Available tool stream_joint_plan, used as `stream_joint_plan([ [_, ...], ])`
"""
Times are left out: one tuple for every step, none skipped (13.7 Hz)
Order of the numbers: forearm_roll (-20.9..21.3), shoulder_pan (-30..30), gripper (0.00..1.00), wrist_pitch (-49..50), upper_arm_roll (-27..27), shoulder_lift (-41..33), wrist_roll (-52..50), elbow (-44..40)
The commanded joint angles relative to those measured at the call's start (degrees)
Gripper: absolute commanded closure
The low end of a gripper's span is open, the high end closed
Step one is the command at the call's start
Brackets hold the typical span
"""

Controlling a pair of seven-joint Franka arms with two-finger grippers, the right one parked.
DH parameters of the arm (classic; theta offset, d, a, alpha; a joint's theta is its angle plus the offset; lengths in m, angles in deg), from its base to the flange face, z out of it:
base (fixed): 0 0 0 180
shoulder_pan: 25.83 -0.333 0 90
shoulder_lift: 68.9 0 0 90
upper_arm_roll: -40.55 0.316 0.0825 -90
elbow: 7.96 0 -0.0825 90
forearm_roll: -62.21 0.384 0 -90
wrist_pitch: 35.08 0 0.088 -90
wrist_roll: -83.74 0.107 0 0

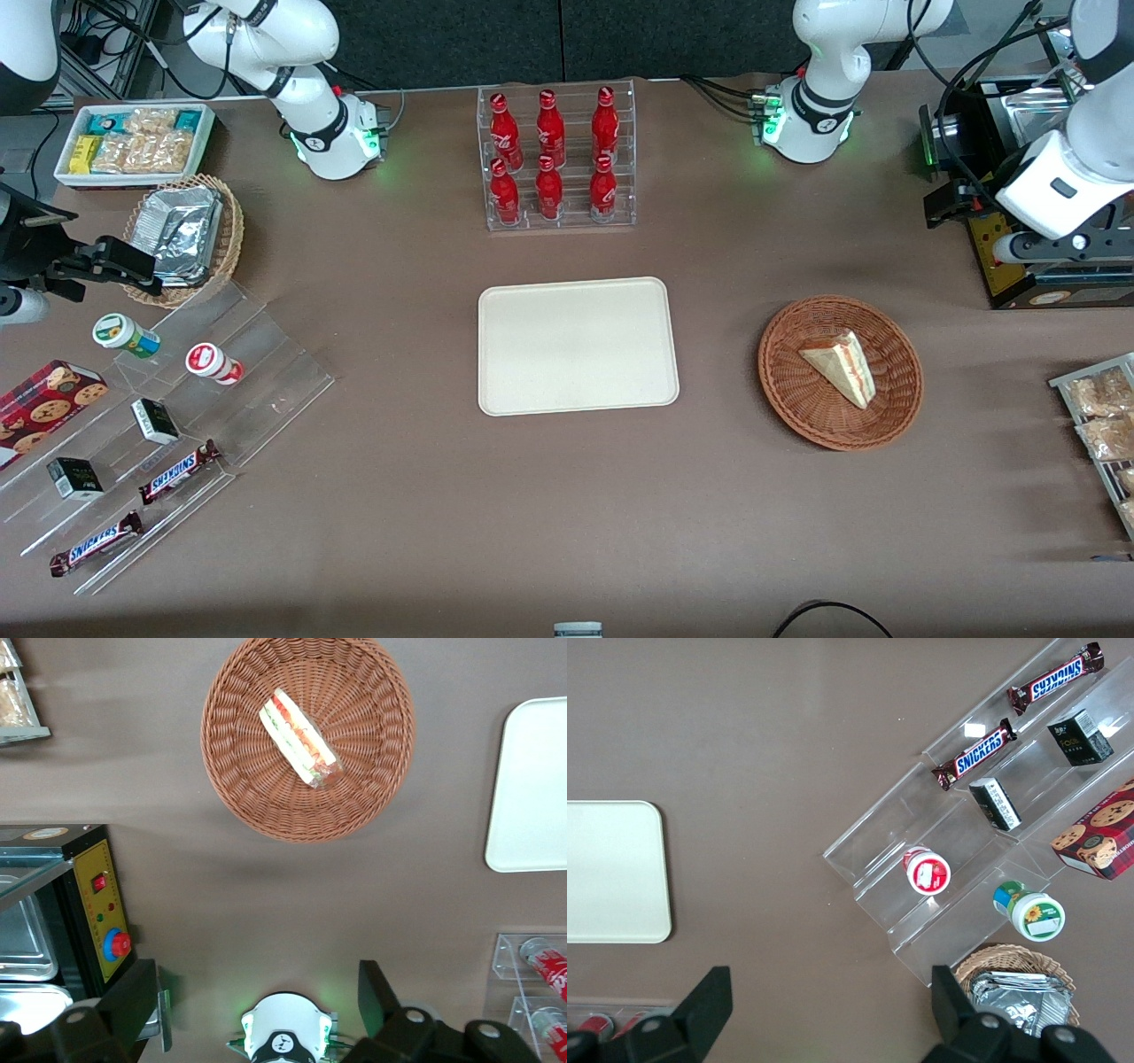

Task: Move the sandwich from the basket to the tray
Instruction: 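Move the left gripper over the wrapped sandwich in the wicker basket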

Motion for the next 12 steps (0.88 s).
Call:
stream_joint_plan([
  [-0.92,-1.17,0.00,-0.20,-0.48,0.68,0.48,-1.30],
  [-1.10,-1.18,0.00,-1.16,-0.48,0.68,0.30,-1.03],
  [-1.10,-1.18,0.00,-2.13,-0.39,0.68,0.39,-0.51],
  [-1.19,-1.18,0.00,-4.23,-0.47,0.60,0.48,0.71],
  [-1.19,-1.18,0.00,-6.51,-0.48,0.60,0.30,2.99],
  [-1.10,-1.18,0.00,-7.49,-0.48,0.42,-0.05,5.53],
  [-1.10,-1.18,0.00,-9.24,-0.48,0.25,0.04,8.61],
  [-1.10,-1.18,0.00,-12.30,-0.48,0.16,0.12,11.16],
  [-1.10,-1.26,0.00,-16.60,-0.48,0.16,-0.57,13.71],
  [-0.84,-1.26,0.00,-20.03,-0.48,0.42,-1.01,16.17],
  [-0.75,-1.26,0.00,-23.46,-0.48,0.59,-3.45,18.46],
  [-0.75,-1.26,0.00,-27.67,-0.48,0.60,-6.26,20.83],
])
